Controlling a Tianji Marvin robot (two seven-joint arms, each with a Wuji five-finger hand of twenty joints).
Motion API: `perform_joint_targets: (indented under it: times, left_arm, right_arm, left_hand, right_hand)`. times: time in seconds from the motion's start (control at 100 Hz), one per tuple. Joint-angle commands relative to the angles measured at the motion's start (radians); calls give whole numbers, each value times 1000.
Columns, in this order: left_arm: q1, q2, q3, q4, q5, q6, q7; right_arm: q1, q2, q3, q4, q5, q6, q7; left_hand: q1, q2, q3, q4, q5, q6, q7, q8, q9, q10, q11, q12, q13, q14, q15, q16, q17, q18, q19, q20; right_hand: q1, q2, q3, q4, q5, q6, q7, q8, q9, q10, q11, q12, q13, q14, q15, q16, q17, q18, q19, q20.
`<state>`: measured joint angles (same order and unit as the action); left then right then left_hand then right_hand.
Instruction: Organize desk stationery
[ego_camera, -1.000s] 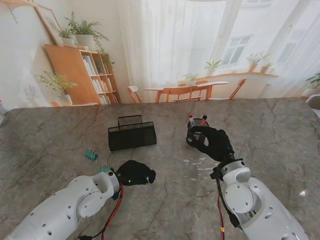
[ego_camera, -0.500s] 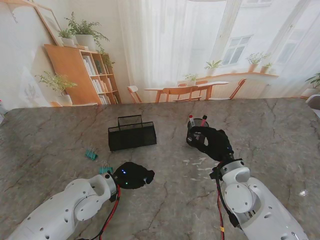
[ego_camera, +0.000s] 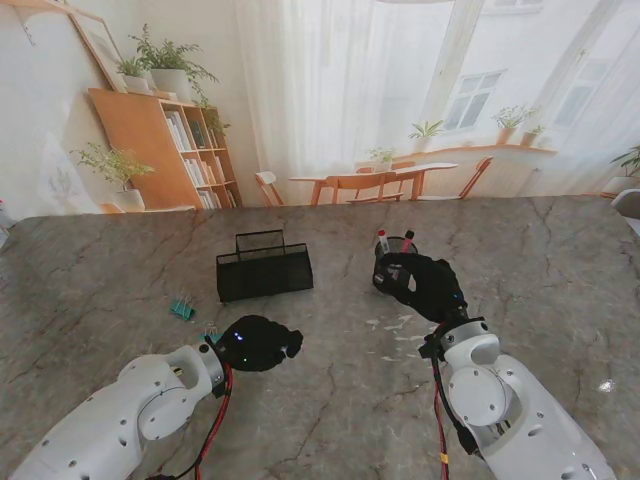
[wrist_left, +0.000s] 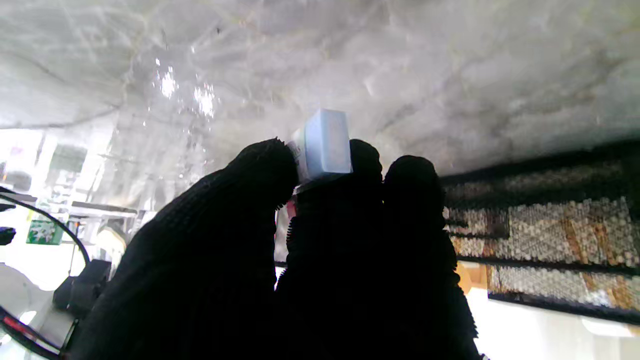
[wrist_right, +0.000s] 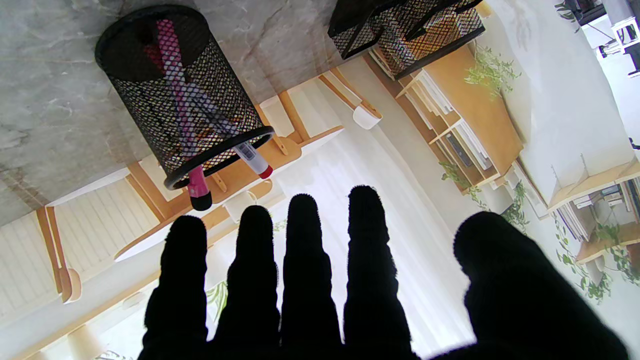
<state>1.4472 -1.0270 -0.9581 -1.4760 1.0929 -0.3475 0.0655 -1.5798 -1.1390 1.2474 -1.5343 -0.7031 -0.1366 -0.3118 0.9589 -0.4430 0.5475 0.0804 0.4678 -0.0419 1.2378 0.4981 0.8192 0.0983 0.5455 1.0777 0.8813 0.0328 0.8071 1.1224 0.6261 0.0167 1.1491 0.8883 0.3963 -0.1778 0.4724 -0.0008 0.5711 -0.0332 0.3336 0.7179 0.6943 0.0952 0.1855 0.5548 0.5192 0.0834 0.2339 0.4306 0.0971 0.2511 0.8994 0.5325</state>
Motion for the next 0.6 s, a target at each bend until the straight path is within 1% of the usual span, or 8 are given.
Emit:
perform_joint_targets:
  times: [0.0,0.11,0.21,0.23,0.33,0.43,0.46,0.59]
  left_arm:
    - [13,2,-17,-34,11,-12,13]
    - [47,5,-81,-85,54,-33,25]
    - [82,7,-152,-134,98,-51,30]
    - [90,8,-167,-143,107,-54,31]
    - [121,12,-240,-176,153,-71,40]
    - [144,14,-303,-200,185,-78,50]
    - [148,14,-319,-204,194,-79,55]
    - [147,15,-372,-204,221,-69,79]
  right_arm:
    - [-2,-3,0,3,1,-3,9]
    - [-3,-3,0,3,1,-2,8]
    - [-3,-3,0,4,0,-4,9]
    - [-3,-2,0,4,0,-4,9]
    - [-2,-2,-1,5,-1,-5,12]
    - [1,-1,-3,7,-1,-5,16]
    - [2,-1,-5,8,-2,-6,18]
    - [7,1,-11,11,-4,-8,26]
  left_hand:
    - [60,-20,57,139,-34,3,28,2,13,-54,51,1,-15,-46,14,1,-2,-60,32,29]
    - [65,-18,50,136,-35,4,27,2,13,-53,44,-5,-15,-44,12,1,-3,-60,30,28]
    - [67,-17,44,132,-36,3,27,2,14,-53,42,-5,-15,-44,8,1,-3,-60,27,27]
    - [74,-15,36,127,-36,1,27,2,14,-53,39,-6,-15,-44,6,2,-2,-61,25,25]
    - [74,-11,29,126,-41,-4,24,1,10,-56,31,-9,-16,-48,0,2,-1,-66,20,22]
    - [80,-7,23,121,-42,-4,24,1,6,-55,27,-9,-18,-49,-3,1,-2,-67,17,21]
    - [89,-3,10,115,-42,-4,23,1,6,-56,23,-7,-17,-48,-8,3,-1,-67,15,20]
    - [91,-2,3,115,-44,-4,22,1,4,-56,20,-7,-15,-50,-11,3,1,-71,12,18]
  right_hand:
    - [8,31,-42,-21,1,-1,9,20,2,4,18,10,13,-1,4,11,-14,6,21,-7]
    - [9,32,-43,-21,2,-1,9,20,3,5,18,10,13,0,3,11,-14,7,21,-7]
    - [10,34,-44,-21,1,0,9,20,2,4,18,10,13,0,3,11,-15,6,21,-7]
    - [10,33,-44,-21,4,1,10,20,2,4,18,10,13,0,3,11,-15,6,21,-7]
    - [9,34,-46,-21,1,-1,9,20,1,4,17,9,13,-1,4,11,-15,6,20,-7]
    - [11,34,-46,-21,2,-1,9,20,2,4,18,10,13,-1,3,11,-15,6,21,-7]
    - [10,35,-46,-21,4,0,10,20,2,4,18,10,12,-1,3,11,-16,5,21,-7]
    - [11,35,-47,-21,2,-1,10,20,1,4,18,10,12,-2,3,11,-16,6,21,-7]
